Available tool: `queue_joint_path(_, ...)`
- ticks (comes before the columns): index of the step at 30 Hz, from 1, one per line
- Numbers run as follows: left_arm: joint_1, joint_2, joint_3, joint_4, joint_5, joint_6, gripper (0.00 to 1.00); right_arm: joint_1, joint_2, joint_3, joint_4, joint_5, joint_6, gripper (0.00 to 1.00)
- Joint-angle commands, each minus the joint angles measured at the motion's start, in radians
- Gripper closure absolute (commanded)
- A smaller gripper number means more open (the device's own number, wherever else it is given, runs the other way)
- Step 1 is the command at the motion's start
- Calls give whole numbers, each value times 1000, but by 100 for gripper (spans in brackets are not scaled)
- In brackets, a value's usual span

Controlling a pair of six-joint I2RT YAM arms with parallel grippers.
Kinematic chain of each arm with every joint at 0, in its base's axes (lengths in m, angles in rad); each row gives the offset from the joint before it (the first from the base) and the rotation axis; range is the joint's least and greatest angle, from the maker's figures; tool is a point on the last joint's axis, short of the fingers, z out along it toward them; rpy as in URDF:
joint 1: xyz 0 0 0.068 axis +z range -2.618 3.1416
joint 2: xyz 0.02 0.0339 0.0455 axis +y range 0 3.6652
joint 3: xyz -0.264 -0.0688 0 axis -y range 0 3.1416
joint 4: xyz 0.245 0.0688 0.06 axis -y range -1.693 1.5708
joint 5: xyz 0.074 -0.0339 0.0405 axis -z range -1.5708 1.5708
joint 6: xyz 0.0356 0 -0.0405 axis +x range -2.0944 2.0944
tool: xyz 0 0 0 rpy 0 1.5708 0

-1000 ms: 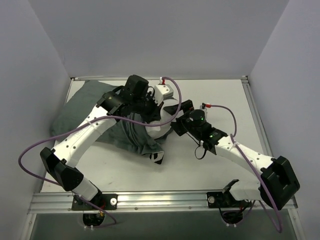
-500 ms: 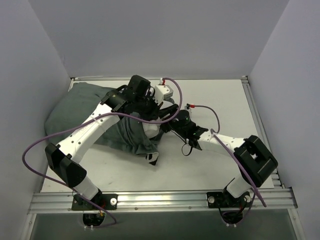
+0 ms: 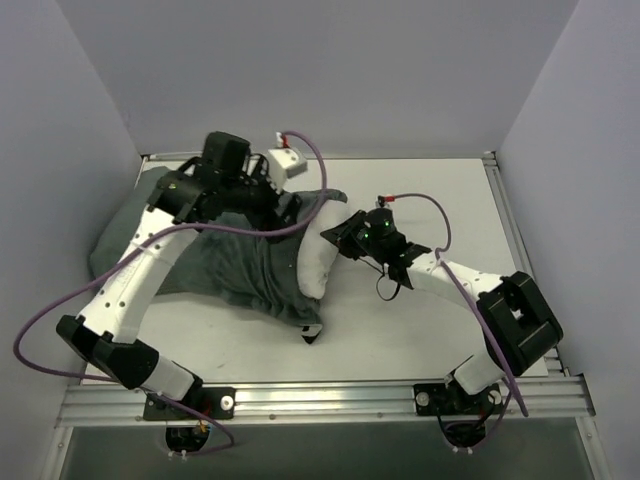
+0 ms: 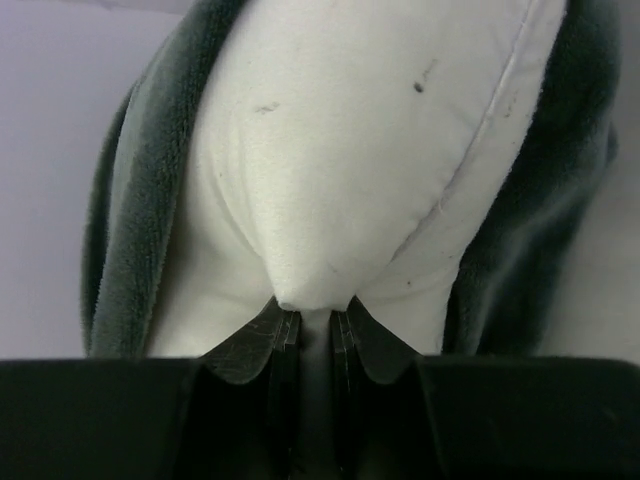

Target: Remove the pillowcase from the pillow

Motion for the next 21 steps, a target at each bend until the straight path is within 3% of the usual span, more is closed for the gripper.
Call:
queue_joint_path(1,104,-55,69,-80,-123,23,6,-32,-72,109,-225,-40,-293,100)
queue_joint_path(3,104,-54,7,-82,-232,34,6,-15,-63,156,-275,-51,-327,100)
queue_joint_path(8,22,-14,-28,-41,-213,-16,6,71,-32,220,-306,8,-349,100)
queue_joint_path(17,6,113,20,36,-236,-70,6,117,-27,263,-338,46,-341,100)
queue_joint_path(21,-46,122,-37,83,-377,-46,6,120,-41,260,-340,52,-338,100)
